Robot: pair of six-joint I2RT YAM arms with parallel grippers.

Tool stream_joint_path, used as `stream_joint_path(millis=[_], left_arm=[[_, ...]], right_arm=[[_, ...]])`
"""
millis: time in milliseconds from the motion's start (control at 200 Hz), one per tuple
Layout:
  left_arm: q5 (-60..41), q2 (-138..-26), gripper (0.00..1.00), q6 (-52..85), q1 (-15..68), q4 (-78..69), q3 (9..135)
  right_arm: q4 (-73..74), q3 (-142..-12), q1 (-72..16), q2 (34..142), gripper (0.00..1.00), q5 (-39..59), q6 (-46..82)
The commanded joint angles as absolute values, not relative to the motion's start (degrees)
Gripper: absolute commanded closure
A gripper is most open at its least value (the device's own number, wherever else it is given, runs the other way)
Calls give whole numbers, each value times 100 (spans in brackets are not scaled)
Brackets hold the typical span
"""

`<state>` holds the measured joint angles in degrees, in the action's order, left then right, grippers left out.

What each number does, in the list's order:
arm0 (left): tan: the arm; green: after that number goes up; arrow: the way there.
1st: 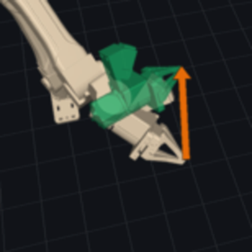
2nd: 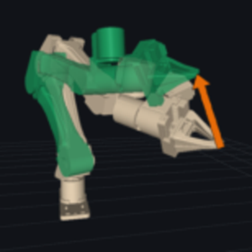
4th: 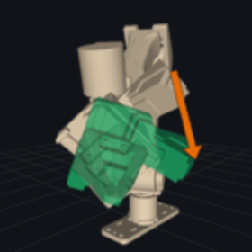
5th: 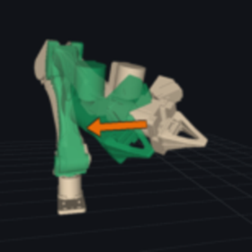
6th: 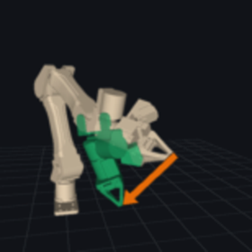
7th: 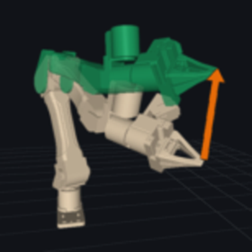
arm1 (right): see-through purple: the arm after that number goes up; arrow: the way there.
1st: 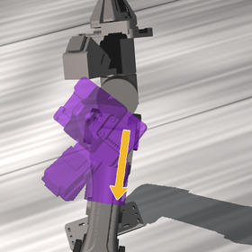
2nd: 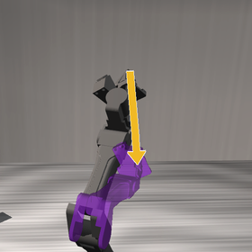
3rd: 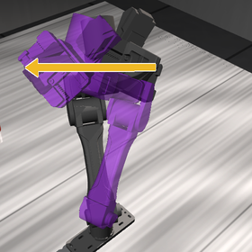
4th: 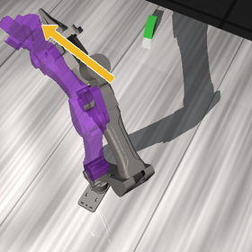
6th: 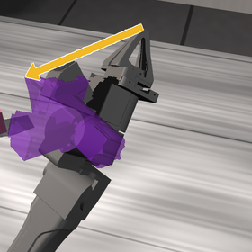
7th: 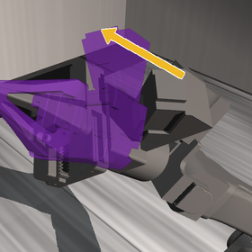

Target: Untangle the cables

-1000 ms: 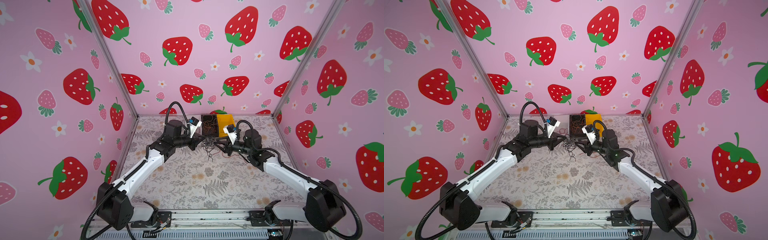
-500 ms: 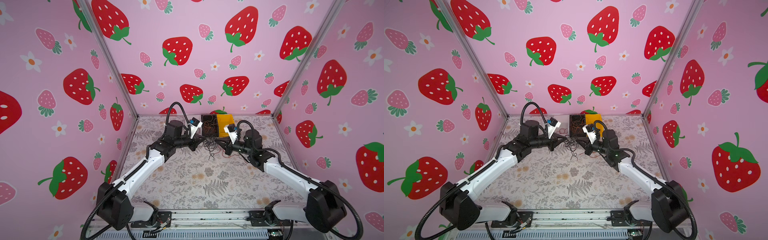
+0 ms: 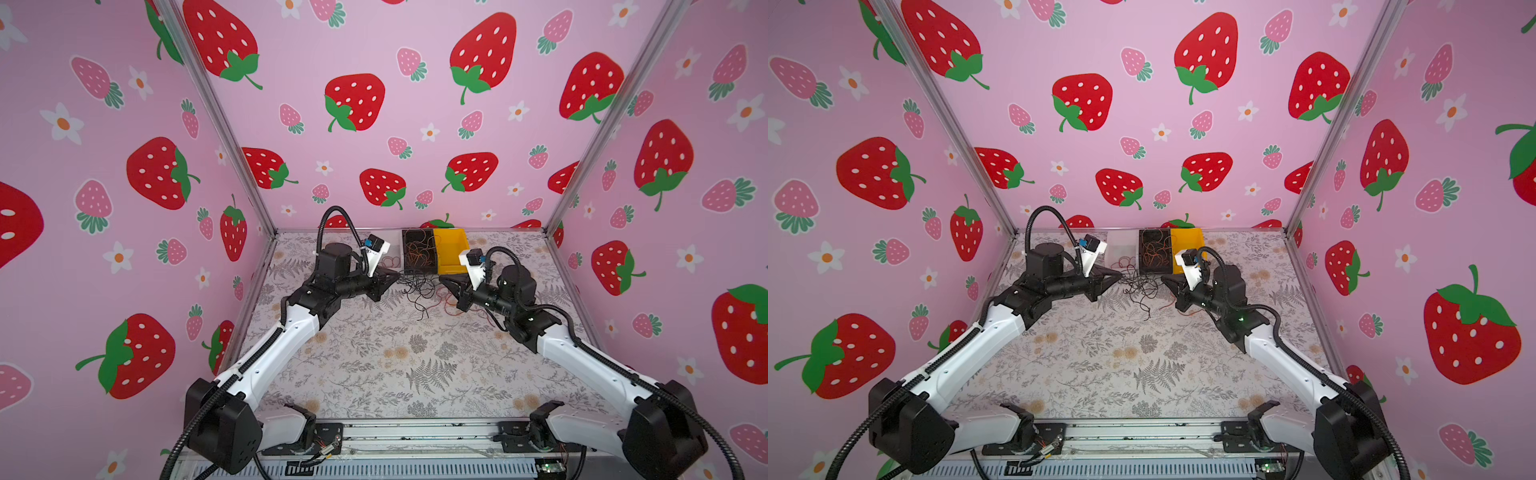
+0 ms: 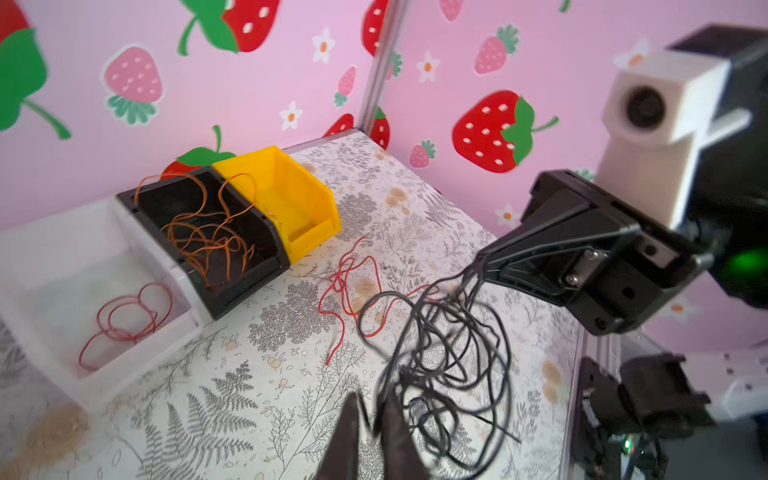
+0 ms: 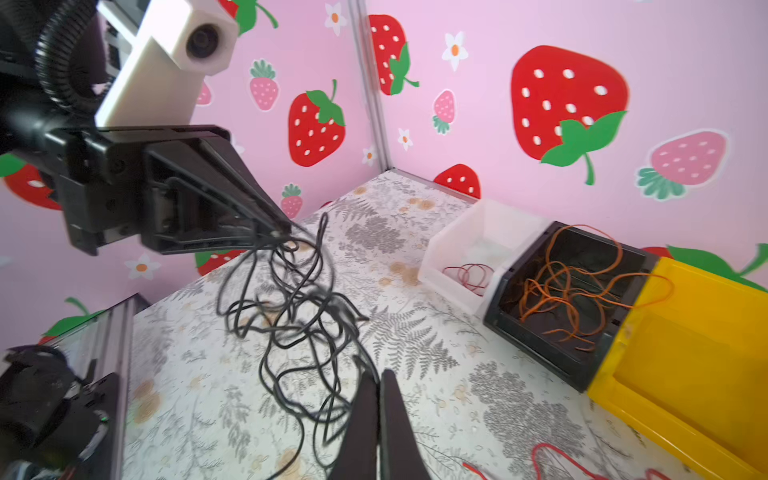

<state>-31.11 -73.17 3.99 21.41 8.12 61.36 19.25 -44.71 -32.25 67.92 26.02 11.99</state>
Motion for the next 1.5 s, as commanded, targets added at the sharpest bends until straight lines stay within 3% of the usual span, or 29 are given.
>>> stream_joint_path(millis=[0,105,450,960,1156,1406,1496], left_arm=[[-2840,-7300,64,483,1780,1082,6081],[-3094,-7325,54,475,1802,963,6142],[-3535,-8133,52,606,2725,917,6973],[-3473,-9029,47,988,2943,288,7170],[-3378,-9052,66,880,3006,335,7248],[-3154,-8757,100,570,2997,555,7163],[-3097,-8566,100,423,2982,705,7120]], right_arm=[[2164,-4489,-3111,6596,100,2272,1124],[1897,-4765,-3120,6890,100,2686,1116],[1711,-5268,-3296,7366,100,2809,1116],[1729,-5480,-3450,7496,100,2909,1229],[1701,-5459,-3441,7449,100,2706,1261],[1729,-5440,-3312,7370,100,2494,1374],[1622,-5423,-3162,7307,100,2270,1446]])
